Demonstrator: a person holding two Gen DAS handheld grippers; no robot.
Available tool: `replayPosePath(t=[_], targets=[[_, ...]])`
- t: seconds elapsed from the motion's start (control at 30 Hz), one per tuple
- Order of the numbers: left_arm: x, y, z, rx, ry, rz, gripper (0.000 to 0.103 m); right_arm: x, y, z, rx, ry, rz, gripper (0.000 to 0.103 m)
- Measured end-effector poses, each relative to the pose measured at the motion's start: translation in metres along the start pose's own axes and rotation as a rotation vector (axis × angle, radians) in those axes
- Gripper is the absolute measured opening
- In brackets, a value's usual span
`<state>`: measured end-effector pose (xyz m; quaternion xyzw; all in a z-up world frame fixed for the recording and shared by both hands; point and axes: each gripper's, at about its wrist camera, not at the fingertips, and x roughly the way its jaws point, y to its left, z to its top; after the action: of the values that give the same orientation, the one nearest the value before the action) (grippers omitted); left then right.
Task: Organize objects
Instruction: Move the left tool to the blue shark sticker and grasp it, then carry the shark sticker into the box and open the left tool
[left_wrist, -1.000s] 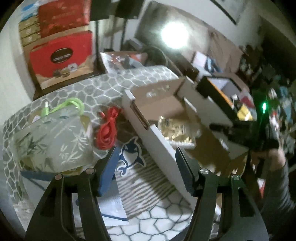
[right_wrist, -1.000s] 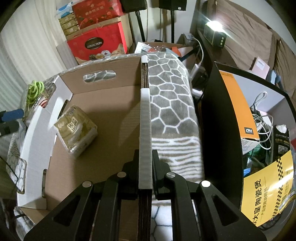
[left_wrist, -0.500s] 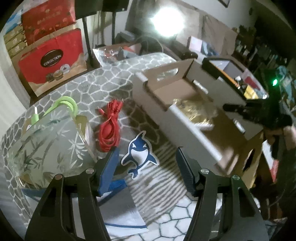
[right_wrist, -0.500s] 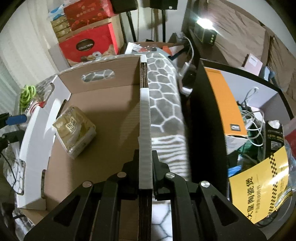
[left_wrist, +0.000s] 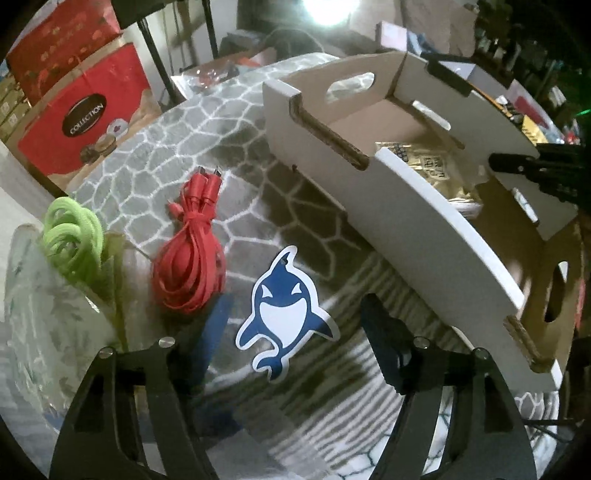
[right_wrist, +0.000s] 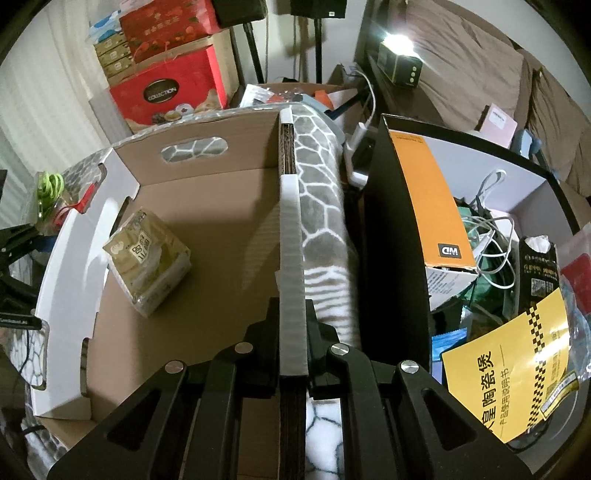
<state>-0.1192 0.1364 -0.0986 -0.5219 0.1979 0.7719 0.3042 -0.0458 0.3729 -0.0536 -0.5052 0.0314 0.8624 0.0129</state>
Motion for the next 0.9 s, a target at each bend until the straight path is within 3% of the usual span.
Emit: replayPosePath(t=[0.13, 0.27, 0.57, 0.77, 0.9], targets=[[0.002, -0.001, 0.001, 0.008, -0.003, -0.001, 0.072, 0.001, 0.0, 0.0, 0.0, -0.002, 0.0, 0.009], [-0.003, 0.004, 0.001, -0.007, -0.019, -0.003, 0.033, 0.001, 0.0, 0.0, -0.001, -0.002, -0.001, 0.009], [-0.016, 0.009, -0.002, -0.078, -0.061, -0.012, 0.033, -0.001, 0.001, -0.001, 0.003, -0.008, -0.002, 0.009], [-0.068, 0.012, 0.005, -0.148, -0.197, -0.11, 0.033, -0.001, 0.01, 0.0, -0.005, -0.01, 0.021, 0.009], [-0.095, -0.01, 0.01, -0.101, -0.24, -0.17, 0.033, 0.0, 0.023, 0.002, -0.019, -0.009, 0.043, 0.01]])
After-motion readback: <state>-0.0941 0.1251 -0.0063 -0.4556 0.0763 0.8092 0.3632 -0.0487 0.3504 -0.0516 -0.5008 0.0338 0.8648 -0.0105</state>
